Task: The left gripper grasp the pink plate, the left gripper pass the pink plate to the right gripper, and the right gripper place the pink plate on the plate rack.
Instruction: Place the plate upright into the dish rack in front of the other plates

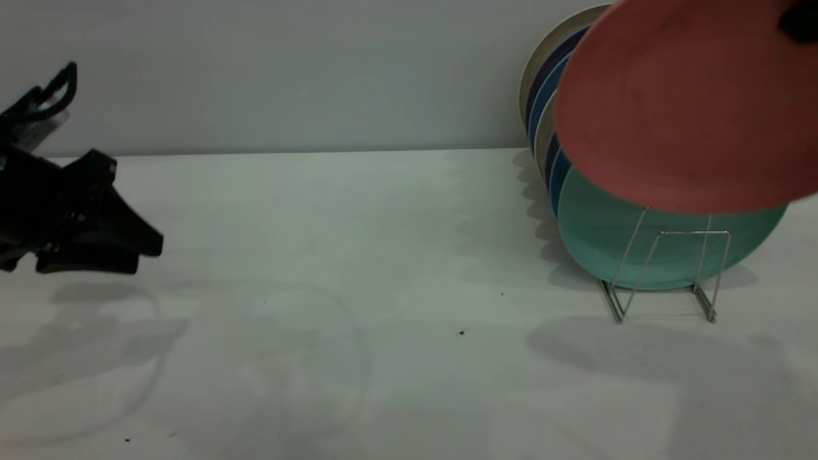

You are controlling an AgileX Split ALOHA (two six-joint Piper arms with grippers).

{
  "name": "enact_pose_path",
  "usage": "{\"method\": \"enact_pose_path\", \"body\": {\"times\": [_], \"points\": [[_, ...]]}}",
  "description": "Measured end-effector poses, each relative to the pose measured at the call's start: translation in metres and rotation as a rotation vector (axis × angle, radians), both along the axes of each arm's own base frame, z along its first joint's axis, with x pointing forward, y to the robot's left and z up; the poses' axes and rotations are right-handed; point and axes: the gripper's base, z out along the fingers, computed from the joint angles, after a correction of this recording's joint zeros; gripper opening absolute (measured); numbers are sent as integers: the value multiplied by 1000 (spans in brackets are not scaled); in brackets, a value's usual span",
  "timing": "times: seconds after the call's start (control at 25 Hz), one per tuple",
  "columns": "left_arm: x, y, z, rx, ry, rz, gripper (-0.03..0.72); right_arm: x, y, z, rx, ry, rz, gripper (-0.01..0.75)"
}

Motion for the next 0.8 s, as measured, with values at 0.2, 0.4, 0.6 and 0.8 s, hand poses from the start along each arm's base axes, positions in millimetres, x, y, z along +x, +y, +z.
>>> {"method": "enact_pose_path", "body": {"times": [0.2,0.4,0.6,0.8], "points": [[-1,1,-1,7,15,0,356,25,0,-3,-83,12,40,106],[-1,0,-1,6,17,-2,356,45,3,-4,-91,73,98,106],[-1,0,-1,7,17,-3,356,57,-6,17,-82,184,88,106],[-1,1,-1,10,16,-2,356,71,-18,18,-171,235,53,106]]}}
